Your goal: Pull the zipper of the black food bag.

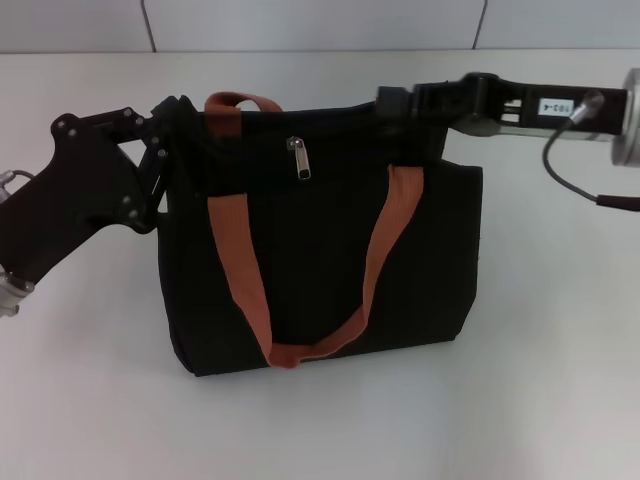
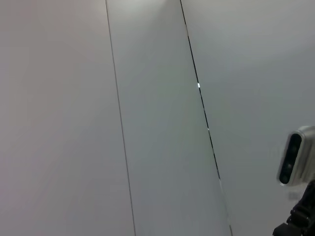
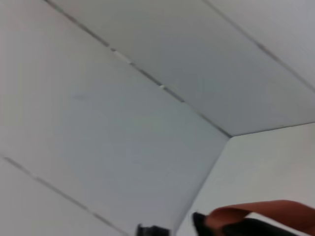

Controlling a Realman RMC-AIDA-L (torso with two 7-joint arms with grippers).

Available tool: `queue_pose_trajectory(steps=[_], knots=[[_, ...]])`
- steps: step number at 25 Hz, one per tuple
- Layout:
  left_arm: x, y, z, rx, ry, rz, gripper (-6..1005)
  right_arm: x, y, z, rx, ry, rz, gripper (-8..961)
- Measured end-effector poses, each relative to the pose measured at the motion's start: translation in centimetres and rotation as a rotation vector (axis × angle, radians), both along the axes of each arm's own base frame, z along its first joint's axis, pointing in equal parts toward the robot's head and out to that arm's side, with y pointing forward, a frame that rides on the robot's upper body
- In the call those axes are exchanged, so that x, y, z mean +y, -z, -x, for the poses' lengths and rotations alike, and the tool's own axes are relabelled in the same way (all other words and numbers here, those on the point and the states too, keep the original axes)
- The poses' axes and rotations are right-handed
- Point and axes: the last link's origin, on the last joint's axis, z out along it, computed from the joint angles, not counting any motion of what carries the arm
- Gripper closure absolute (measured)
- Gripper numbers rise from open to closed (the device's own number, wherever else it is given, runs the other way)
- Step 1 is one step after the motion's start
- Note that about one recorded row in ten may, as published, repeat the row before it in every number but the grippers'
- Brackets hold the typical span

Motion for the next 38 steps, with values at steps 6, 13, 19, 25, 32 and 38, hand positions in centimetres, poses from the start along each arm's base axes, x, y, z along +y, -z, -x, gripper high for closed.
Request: queue_pose_trajectory(steps=[6, 13, 19, 25, 32, 38], knots=[[0.1, 0.1, -0.2, -0.001, 0.004, 0.003, 979, 1.1, 2.1, 2.2, -0.044, -0.065, 0.092, 807], [0.1, 0.1, -0.3, -0.004, 0.009, 0.001, 979, 1.9, 3.8, 2.7, -0.151, -0.062, 0.162, 644], [0.2, 0.1, -0.3, -0.004, 0.009, 0.0, 979, 2.0, 3.7, 2.7, -0.168, -0.056, 0.163, 563], [0.3, 0.0, -0.4, -0.003, 0.013, -0.001, 979, 2.3, 4.1, 3.2, -0.181, -0.05, 0.163, 568], [0.4, 0.1, -0.5, -0.004, 0.018, 0.0, 979, 1.9, 5.1, 3.9, -0.199, -0.073, 0.189, 651], [0.3, 0.1, -0.6, -0.006, 0.022, 0.001, 979, 2.0, 5.3, 3.8, -0.205, -0.061, 0.187, 706]])
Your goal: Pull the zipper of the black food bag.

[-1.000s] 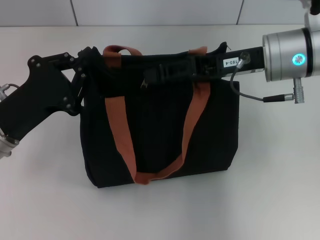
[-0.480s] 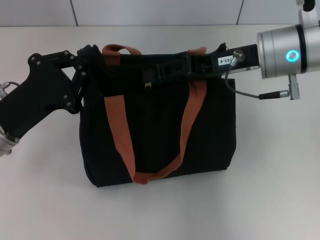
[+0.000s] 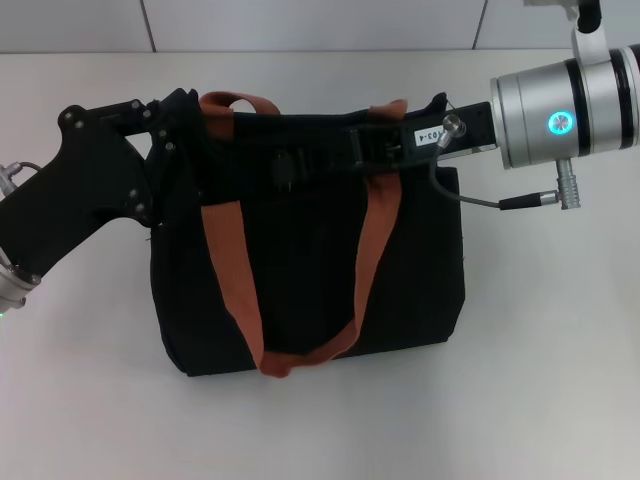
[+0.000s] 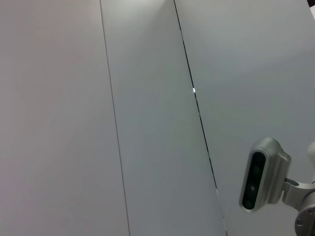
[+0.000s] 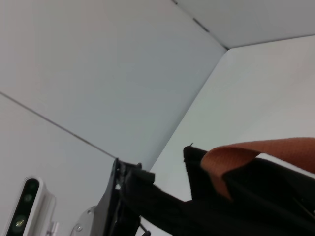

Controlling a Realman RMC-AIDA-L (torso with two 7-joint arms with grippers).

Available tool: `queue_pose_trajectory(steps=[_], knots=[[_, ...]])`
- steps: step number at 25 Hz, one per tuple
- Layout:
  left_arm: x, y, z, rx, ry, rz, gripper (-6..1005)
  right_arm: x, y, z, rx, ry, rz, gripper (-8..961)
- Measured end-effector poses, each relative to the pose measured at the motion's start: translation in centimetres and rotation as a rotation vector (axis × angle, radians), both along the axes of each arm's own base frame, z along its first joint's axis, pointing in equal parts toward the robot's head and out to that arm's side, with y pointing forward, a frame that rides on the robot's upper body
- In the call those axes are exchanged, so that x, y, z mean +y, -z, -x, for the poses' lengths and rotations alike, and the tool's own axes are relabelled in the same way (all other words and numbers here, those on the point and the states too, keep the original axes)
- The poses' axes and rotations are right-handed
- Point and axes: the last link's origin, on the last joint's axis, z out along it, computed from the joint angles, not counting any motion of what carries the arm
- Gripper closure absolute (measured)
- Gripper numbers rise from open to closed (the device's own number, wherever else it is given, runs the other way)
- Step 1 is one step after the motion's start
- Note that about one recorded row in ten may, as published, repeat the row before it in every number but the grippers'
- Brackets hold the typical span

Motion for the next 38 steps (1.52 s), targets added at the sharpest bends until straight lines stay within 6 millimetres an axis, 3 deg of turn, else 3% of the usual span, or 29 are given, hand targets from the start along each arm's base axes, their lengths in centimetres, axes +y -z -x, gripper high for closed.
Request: queue_pose_trajectory(steps=[7, 9, 17, 25, 33, 38], knots=[[-0.1, -0.1, -0.1, -0.004, 0.006, -0.001, 979, 0.3, -0.5, -0.2, -0.017, 0.007, -0.043, 735], [-0.1, -0.1, 0.0, -0.006, 0.007, -0.001, 979, 0.3, -0.6, -0.4, -0.019, 0.01, -0.054, 907], [-0.3, -0.2, 0.2, -0.006, 0.002, -0.005, 979, 0.1, -2.9, -1.8, -0.087, 0.044, -0.167, 955], [-0.2, -0.4, 0.2, -0.01, -0.002, -0.016, 978, -1.8, -6.5, -4.2, -0.086, 0.106, -0.285, 954], [0.0, -0.3, 0.1, -0.008, -0.005, -0.015, 978, -3.3, -8.4, -5.2, 0.112, 0.071, -0.322, 952], [-0.2, -0.3, 0.4, -0.012, -0.017, -0.017, 958, -4.2, -9.6, -7.2, 0.326, -0.053, -0.421, 933]])
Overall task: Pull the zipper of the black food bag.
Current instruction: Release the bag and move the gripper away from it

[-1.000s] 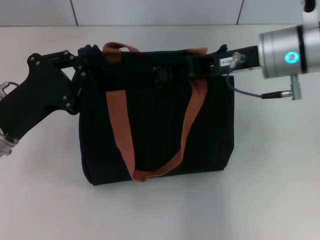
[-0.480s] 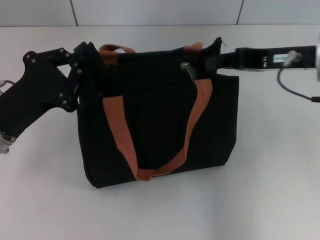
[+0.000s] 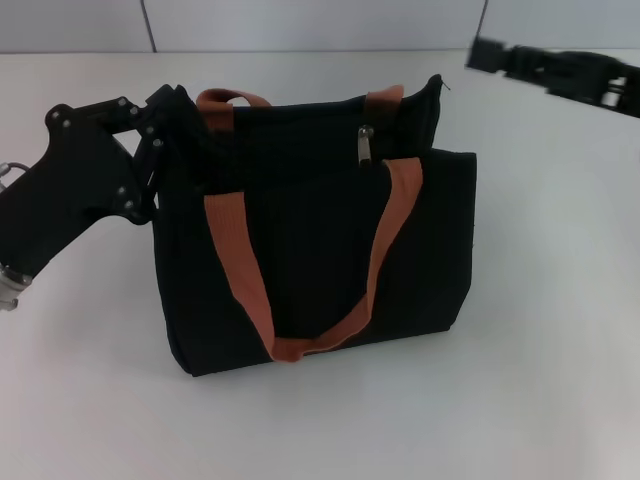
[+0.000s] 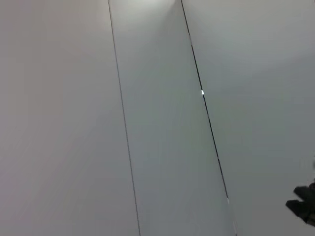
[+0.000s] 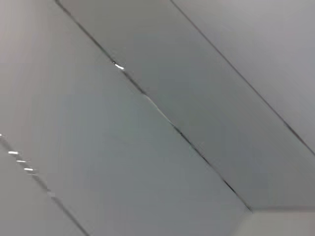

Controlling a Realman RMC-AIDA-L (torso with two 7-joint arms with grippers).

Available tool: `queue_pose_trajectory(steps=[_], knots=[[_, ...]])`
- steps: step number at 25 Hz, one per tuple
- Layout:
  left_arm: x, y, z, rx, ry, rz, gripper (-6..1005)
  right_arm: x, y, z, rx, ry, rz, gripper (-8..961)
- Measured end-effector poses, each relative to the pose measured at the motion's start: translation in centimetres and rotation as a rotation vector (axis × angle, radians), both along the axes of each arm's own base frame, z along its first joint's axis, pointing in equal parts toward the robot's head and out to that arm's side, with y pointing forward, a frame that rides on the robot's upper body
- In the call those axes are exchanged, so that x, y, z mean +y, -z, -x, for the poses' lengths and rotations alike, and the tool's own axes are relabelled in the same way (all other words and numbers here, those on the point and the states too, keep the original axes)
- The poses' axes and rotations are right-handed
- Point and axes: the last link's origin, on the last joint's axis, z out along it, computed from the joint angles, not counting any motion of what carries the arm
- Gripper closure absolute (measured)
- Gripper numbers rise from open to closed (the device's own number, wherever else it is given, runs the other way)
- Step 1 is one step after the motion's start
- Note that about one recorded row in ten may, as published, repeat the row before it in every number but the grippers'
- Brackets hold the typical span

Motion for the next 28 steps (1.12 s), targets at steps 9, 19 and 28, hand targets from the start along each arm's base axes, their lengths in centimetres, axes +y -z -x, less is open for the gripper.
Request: queue_pose_trajectory(steps=[9, 19, 28], knots=[[-0.1, 0.0, 0.7, -0.013, -0.05, 0.0, 922, -4.4, 1.0, -3.6, 0.08, -0.343, -0.214, 618], [0.0, -0.5, 1.4, -0.039, -0.101, 0.081, 883, -9.5, 6.5, -6.5, -0.173, -0.662, -0.199, 257], [-0.4, -0.7, 2.5, -0.035, -0.157, 0.092, 847, -10.0, 9.5, -8.2, -0.29, -0.607, -0.174, 195]])
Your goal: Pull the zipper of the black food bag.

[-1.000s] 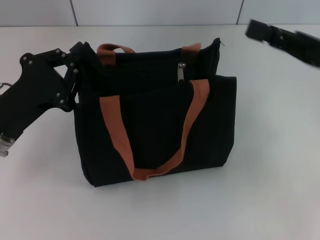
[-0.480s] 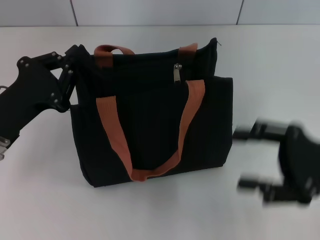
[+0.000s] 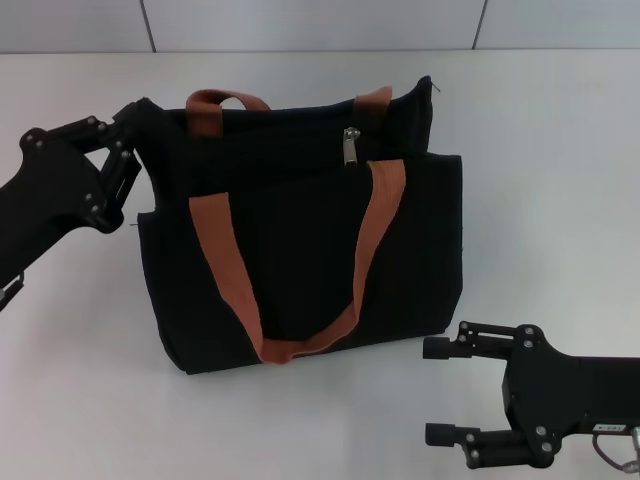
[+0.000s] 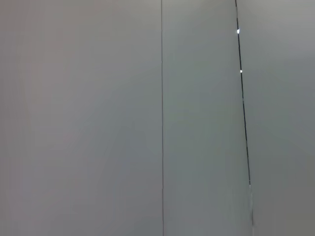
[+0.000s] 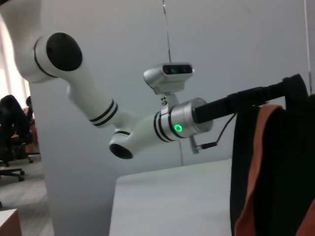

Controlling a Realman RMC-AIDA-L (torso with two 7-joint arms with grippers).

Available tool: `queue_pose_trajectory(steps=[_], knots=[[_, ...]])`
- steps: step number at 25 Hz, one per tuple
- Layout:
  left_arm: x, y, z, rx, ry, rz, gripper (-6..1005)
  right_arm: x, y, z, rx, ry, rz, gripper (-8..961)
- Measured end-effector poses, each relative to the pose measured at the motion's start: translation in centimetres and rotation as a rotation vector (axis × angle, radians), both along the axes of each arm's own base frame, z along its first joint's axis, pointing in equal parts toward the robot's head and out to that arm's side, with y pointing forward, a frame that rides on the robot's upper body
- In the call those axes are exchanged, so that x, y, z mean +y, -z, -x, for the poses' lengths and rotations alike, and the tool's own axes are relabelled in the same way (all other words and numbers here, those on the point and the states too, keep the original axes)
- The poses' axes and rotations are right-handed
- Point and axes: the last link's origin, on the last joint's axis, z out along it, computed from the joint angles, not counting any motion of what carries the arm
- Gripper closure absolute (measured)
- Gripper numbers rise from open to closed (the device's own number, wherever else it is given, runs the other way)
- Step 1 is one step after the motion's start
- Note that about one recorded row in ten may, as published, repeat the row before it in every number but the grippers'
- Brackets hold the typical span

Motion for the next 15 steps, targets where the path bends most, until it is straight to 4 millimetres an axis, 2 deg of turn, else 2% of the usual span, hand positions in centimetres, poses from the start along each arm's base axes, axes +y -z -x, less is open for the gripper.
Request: queue_pose_trajectory(steps=[4, 8, 10, 12, 15], knots=[[-0.3, -0.1, 0.4, -0.004, -0.016, 0.019, 831, 0.1, 0.3, -0.2, -0.007, 0.024, -0.009, 195], [-0.5, -1.3, 1.1, -0.004, -0.038, 0.082, 815, 0.5, 0.7, -0.4, -0.024, 0.043, -0.026, 195], [-0.6, -1.6, 1.4, -0.001, -0.045, 0.098, 702, 0.7, 0.9, -0.3, -0.03, 0.043, -0.029, 195], [-1.0, -3.9, 2.3, 0.026, -0.072, 0.193, 589, 1.0, 1.0, -0.2, -0.035, 0.042, -0.032, 195], [-1.3, -5.8, 2.9, 0.046, -0.095, 0.287, 501, 1.3, 1.2, 0.1, -0.036, 0.042, -0.03, 195]])
